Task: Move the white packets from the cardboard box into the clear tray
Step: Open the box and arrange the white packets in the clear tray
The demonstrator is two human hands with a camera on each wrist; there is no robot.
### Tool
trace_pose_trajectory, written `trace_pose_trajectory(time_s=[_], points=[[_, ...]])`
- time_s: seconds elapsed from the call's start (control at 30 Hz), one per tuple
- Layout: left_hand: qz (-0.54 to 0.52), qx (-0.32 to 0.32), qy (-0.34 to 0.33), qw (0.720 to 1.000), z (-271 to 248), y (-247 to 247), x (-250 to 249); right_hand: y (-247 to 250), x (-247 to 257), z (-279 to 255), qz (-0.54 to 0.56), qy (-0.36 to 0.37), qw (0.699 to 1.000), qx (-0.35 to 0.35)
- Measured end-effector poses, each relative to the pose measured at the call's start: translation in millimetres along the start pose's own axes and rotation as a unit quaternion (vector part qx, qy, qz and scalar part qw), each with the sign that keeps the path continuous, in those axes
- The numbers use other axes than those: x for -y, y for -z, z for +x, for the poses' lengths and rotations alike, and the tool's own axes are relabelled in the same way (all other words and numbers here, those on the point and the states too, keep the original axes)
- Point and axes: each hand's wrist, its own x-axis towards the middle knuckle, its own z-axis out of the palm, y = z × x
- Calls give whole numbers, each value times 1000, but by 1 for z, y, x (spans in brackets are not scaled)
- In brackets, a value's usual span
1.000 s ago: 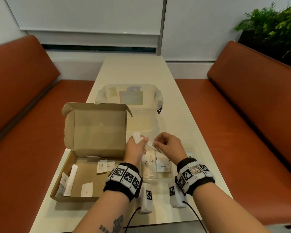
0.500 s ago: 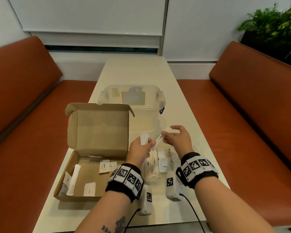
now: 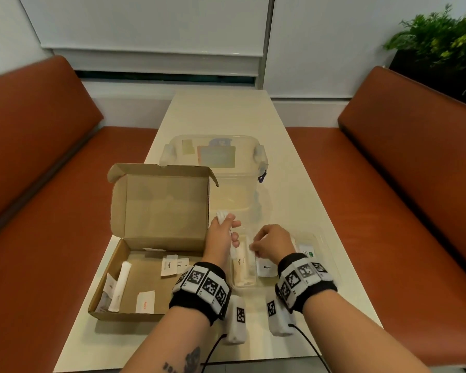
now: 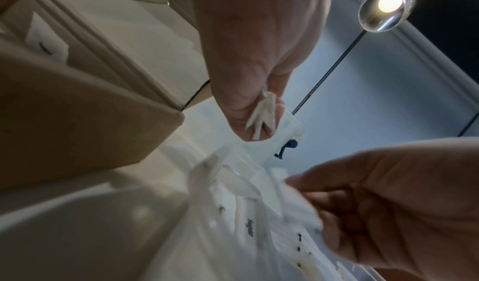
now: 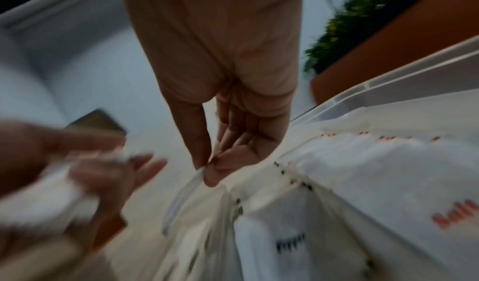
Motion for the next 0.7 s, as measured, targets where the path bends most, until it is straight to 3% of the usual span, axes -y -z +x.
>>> trace_pose_trajectory(time_s=[0.1,0.2,0.7], points=[[-24,5,12,1000,-2,0,-1,-16,4,-3,-139,53,989,-4],[-38,4,15,999,-2,1,-2,-23,6,-4,-205,82,975,-1],[-38,-8,15,999,-3,1,-3,-22,1,-8,-258,131,956,48]])
